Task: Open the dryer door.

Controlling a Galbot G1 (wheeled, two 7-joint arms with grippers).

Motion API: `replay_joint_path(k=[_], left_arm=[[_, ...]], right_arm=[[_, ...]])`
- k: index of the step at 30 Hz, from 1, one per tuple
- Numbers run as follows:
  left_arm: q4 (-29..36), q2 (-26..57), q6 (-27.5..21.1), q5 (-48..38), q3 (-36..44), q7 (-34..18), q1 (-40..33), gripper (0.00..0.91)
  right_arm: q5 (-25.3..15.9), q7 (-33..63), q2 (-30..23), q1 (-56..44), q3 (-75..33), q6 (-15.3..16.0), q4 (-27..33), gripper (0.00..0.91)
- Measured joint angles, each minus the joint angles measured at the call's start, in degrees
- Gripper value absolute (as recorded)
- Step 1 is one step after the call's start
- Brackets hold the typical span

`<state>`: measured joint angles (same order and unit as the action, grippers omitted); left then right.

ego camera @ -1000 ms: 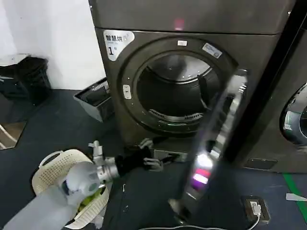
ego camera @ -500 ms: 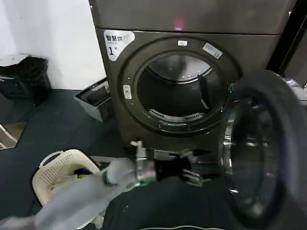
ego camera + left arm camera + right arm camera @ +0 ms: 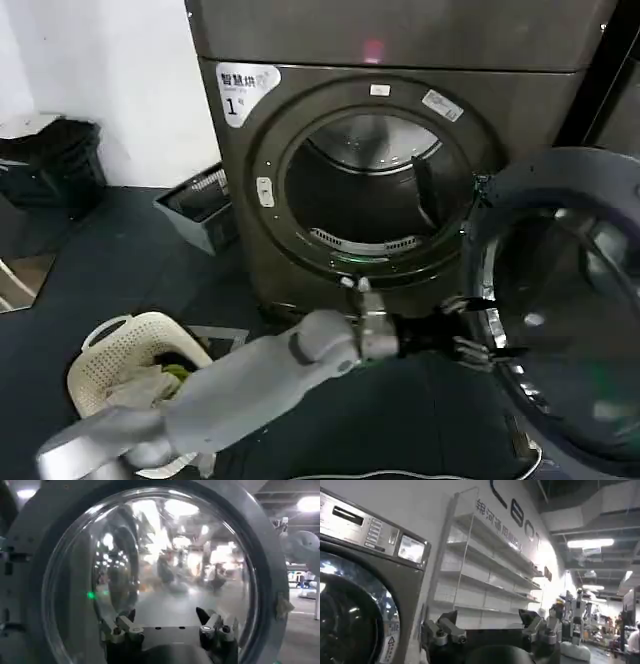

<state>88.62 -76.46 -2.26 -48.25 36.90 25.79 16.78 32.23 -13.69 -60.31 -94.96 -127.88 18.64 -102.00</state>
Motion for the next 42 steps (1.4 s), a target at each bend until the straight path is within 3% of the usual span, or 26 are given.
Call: replay_joint_path(k=[11, 25, 33, 38, 42], left_arm=[[-9.34, -7.57, 4.32, 3.09, 0.74, -2.94, -1.69, 0.907], [-13.64, -11.53, 8.6, 6.38, 0.64, -11.59, -2.56, 0.907], [-11.66, -8.22, 17.37, 6.87, -1.01, -13.61, -1.64, 0.907], [-7.16, -2.11, 21.66, 1.54, -1.43, -14.61, -1.37, 0.907], [-2.36, 5.08, 24.22, -0.27, -2.84, -16.24, -0.67, 0.907]], right_arm=[[0.05, -0.39, -0.07, -0.14, 0.63, -0.22, 0.62, 0.907], [0.23, -1.05, 0.19, -0.61, 0.71, -1.11, 1.25, 0.907], [0.75, 0.11, 1.04, 0.23, 1.19, -2.85, 1.61, 0.907], [1.63, 2.35, 2.02, 2.08, 2.4, -7.91, 3.12, 0.907], [0.84, 3.25, 2.5, 4.19, 4.03, -9.43, 3.39, 0.907]])
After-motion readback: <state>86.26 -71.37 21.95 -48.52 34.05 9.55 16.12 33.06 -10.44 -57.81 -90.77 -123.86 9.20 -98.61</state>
